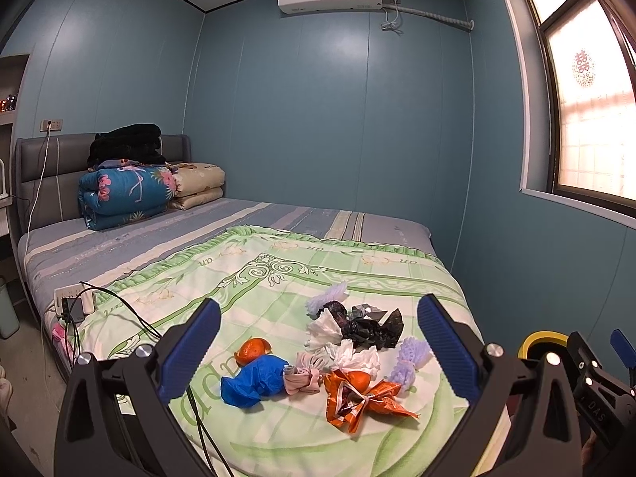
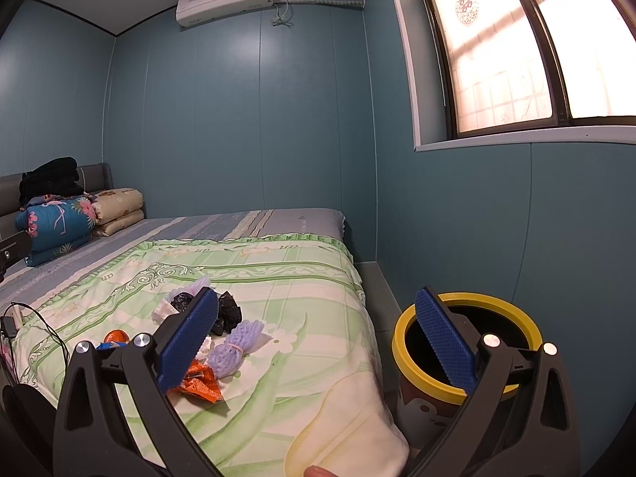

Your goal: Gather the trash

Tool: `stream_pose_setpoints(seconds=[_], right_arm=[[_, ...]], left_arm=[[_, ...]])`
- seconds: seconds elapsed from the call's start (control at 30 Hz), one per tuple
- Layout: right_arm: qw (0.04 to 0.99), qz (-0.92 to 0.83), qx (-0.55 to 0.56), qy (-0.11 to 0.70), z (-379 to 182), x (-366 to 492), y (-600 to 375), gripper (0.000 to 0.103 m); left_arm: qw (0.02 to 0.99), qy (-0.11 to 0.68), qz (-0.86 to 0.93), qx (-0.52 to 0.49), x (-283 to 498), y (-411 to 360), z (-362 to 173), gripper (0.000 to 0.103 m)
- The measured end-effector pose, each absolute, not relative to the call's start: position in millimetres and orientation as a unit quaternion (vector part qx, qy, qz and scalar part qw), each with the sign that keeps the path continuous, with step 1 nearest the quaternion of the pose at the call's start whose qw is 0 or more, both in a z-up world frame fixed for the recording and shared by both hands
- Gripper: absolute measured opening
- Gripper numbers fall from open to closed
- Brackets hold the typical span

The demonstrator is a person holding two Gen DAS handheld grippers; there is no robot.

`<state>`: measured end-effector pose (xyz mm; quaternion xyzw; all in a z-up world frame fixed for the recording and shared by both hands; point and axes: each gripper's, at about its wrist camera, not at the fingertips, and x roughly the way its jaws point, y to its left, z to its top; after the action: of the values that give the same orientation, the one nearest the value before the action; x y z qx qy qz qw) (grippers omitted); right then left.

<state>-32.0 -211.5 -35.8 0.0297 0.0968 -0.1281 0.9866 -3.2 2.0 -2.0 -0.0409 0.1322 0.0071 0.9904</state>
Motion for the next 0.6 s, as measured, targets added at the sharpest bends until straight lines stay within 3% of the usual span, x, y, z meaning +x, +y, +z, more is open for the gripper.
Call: stream_pose_setpoints(seconds=[0.6], right_arm=[[0.986,-0.131,0.031,0.097,-37.2,-31.1,-211.2,0.095]], left_arm=[[0.99,0.139,-0.006,-0.04,-2.1,-1.7,-3.6,0.096]])
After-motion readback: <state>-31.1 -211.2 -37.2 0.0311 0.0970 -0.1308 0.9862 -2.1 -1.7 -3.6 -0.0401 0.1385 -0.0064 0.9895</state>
